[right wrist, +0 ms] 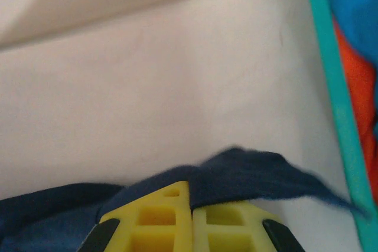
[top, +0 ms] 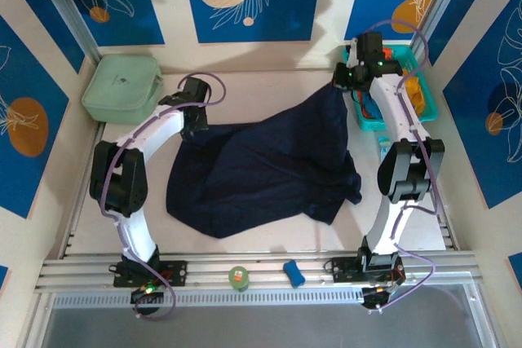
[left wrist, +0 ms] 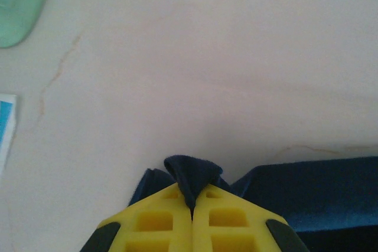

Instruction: Fold and stack the t-shirts

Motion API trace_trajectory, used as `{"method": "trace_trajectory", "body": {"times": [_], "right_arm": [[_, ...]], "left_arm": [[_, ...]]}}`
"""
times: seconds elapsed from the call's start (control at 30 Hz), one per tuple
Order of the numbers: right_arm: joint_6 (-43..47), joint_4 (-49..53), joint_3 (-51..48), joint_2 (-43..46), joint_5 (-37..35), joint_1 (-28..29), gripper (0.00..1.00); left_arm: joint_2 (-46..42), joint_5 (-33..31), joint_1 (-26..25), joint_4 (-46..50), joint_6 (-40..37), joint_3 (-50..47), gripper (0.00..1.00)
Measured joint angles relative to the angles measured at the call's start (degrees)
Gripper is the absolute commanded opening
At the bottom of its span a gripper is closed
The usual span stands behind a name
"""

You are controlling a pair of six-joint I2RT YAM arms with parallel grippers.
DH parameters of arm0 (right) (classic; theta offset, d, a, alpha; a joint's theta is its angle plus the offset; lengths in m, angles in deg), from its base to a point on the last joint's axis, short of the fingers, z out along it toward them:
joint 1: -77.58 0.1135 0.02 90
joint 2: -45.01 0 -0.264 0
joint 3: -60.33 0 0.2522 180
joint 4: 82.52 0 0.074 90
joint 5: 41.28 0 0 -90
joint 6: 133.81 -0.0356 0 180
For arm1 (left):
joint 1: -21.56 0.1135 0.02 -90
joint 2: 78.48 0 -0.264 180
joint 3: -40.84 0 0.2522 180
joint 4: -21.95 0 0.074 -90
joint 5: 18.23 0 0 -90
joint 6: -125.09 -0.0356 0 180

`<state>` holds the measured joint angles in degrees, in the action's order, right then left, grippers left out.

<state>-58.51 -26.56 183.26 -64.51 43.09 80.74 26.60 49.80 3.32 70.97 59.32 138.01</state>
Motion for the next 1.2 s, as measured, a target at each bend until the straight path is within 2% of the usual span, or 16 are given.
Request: {"method": "trace_trajectory", "body": {"times": [0.2, 0.33, 0.37, 0.43, 0.47, 0.5, 0.57, 0.63, 0.7, 0.83, 1.0, 1.2], "right_arm": [[8.2, -4.8, 9.6, -8.7, -3.5, 0.3, 0.00], [10.5, -5.8, 18.8, -17.7, -5.7, 0.5, 0.00], [10.7, -5.1, 23.0, -21.0, -6.5, 0.6, 0.06], [10.7, -2.3, 34.5, -29.1, -8.5, 0.8, 0.40], [10.7, -0.8, 40.7, -33.4, -9.5, 0.9, 0.51], [10.7, 0.9, 46.7, -37.4, -10.2, 0.9, 0.57], [10.4, 4.2, 53.2, -42.7, -11.3, 0.9, 0.62], [9.6, 6.6, 50.9, -43.1, -12.0, 0.9, 0.63], [8.8, 6.6, 43.1, -40.6, -12.1, 0.9, 0.64], [7.6, 5.9, 25.8, -32.8, -11.8, 1.0, 0.64], [6.0, 4.9, 15.6, -22.1, -12.1, 2.2, 0.61], [1.4, 3.3, -1.5, -4.5, -12.1, 5.9, 0.55]], "left_arm": [[-2.2, -6.6, 2.2, -7.1, 2.7, -4.8, 0.00], [-1.8, -10.2, 3.4, -13.2, 4.0, -6.3, 0.00], [-1.2, -10.7, 3.6, -14.7, 4.3, -6.1, 0.08], [1.2, -11.3, 3.7, -17.4, 4.3, -4.9, 0.20], [3.2, -11.4, 3.8, -18.3, 4.4, -3.6, 0.31], [5.0, -11.4, 3.8, -18.6, 4.5, -2.2, 0.47], [9.6, -11.1, 3.8, -18.9, 3.8, 1.5, 0.73], [12.4, -10.6, 3.8, -18.7, 4.0, 3.8, 0.87], [12.9, -10.0, 3.8, -18.4, 4.0, 4.3, 0.98], [11.1, -8.9, 3.8, -18.0, 3.3, 4.1, 0.99], [4.2, -6.1, 3.8, -15.6, 2.3, 3.4, 0.99], [-5.8, -1.1, 3.5, -10.6, 2.9, -1.4, 0.99]]}}
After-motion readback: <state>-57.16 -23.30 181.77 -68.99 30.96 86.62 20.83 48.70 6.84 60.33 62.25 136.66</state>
